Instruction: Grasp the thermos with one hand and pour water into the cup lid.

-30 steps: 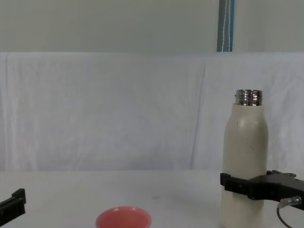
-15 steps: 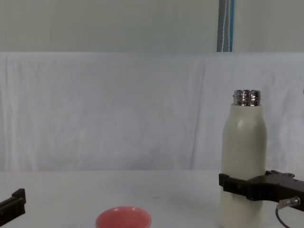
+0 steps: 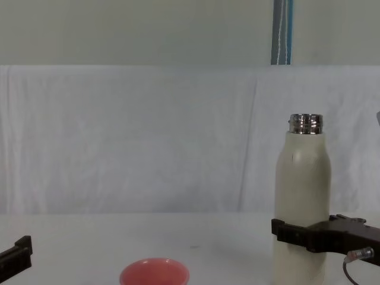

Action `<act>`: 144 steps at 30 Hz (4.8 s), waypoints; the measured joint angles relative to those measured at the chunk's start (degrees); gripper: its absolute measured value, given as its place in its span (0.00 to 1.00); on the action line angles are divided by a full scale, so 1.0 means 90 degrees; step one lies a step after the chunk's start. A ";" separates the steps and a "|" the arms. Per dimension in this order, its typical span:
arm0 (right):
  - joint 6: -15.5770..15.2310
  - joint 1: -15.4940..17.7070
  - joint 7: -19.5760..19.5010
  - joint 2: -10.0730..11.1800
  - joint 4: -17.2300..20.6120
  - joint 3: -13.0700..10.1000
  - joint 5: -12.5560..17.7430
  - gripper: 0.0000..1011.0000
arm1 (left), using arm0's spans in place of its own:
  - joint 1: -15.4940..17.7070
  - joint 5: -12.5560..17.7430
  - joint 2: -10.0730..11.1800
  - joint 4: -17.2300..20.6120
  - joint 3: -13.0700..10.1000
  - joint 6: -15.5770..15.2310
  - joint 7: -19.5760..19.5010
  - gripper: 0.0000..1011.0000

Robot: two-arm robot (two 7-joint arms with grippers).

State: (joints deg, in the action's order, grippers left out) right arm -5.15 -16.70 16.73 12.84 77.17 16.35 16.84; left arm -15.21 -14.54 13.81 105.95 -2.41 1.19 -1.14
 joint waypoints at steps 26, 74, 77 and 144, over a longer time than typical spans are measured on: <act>-0.0009 -0.0001 0.0001 0.0005 -0.0009 0.0004 0.0004 0.99 | 0.0000 0.0000 0.0000 0.0000 0.0000 0.0000 0.0000 0.99; -0.0159 0.0538 0.0069 0.0394 0.0723 -0.0082 0.0354 0.99 | 0.0000 0.0000 0.0000 0.0000 0.0000 0.0000 0.0000 0.99; -0.0176 0.0603 0.0040 0.0425 0.0773 -0.0106 0.0368 0.99 | 0.0000 0.0000 0.0000 0.0000 0.0000 0.0000 0.0000 0.99; 0.0682 0.2010 0.0120 0.0508 0.2071 -0.0092 -0.0023 0.99 | 0.0000 0.0000 0.0000 0.0000 0.0000 0.0000 0.0000 0.99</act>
State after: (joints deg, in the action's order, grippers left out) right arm 0.99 1.39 17.82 17.41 95.81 15.53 16.63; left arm -15.21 -14.54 13.80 105.95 -2.41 1.19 -1.14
